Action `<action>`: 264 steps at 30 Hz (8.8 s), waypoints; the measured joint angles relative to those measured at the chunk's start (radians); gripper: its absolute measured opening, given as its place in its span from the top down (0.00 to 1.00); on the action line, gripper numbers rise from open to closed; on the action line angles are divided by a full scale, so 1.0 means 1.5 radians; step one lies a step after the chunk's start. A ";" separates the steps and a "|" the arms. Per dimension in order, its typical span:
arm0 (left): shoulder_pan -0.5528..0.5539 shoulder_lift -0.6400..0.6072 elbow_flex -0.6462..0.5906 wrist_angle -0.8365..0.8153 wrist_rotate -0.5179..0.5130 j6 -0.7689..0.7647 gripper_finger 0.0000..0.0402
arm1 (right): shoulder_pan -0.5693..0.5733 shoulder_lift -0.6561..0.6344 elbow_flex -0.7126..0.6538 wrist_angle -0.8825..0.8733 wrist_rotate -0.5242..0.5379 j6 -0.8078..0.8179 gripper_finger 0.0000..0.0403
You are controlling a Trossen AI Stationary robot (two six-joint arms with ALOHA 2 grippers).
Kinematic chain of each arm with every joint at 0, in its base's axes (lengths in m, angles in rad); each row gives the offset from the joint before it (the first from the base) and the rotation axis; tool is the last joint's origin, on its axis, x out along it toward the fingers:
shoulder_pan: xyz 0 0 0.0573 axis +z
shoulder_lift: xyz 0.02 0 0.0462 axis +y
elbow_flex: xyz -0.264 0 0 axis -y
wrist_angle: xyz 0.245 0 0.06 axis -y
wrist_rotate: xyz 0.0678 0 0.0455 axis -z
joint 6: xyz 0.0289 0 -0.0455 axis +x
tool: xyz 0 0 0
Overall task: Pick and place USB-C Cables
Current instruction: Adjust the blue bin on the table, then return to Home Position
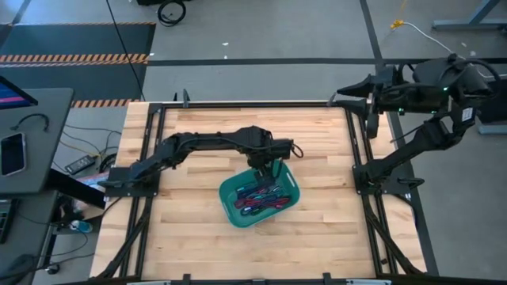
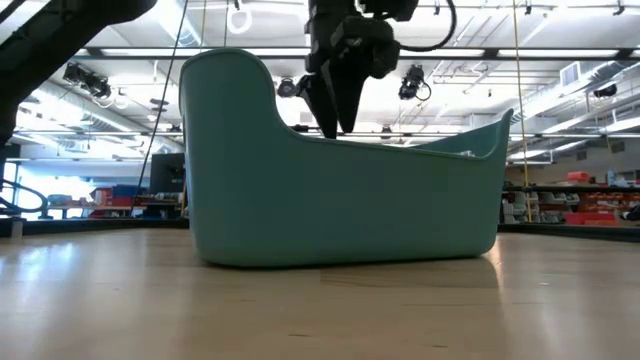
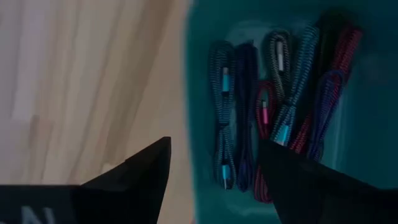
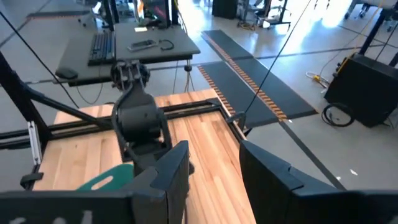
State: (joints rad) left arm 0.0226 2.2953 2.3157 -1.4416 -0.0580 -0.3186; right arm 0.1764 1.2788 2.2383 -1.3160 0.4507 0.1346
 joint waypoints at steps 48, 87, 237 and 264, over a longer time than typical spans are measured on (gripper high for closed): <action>0.023 0.071 0.000 0.146 0.018 0.325 0.99 | 0.000 0.000 0.000 0.009 -0.014 0.019 0.63; 0.105 0.071 0.000 0.149 0.055 0.310 0.79 | 0.000 0.004 0.000 0.009 -0.018 0.025 0.63; -0.250 -1.513 -1.538 0.996 0.084 -0.071 0.69 | -0.001 -0.848 -1.487 0.974 -0.109 0.105 0.63; 0.081 -1.513 -1.539 1.020 0.191 0.077 0.69 | -0.052 -0.834 -1.487 0.950 -0.020 0.093 0.63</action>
State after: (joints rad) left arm 0.1434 0.0260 0.0078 0.0877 0.2286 -0.2038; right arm 0.0982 0.0280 0.0082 0.1093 0.4213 0.2742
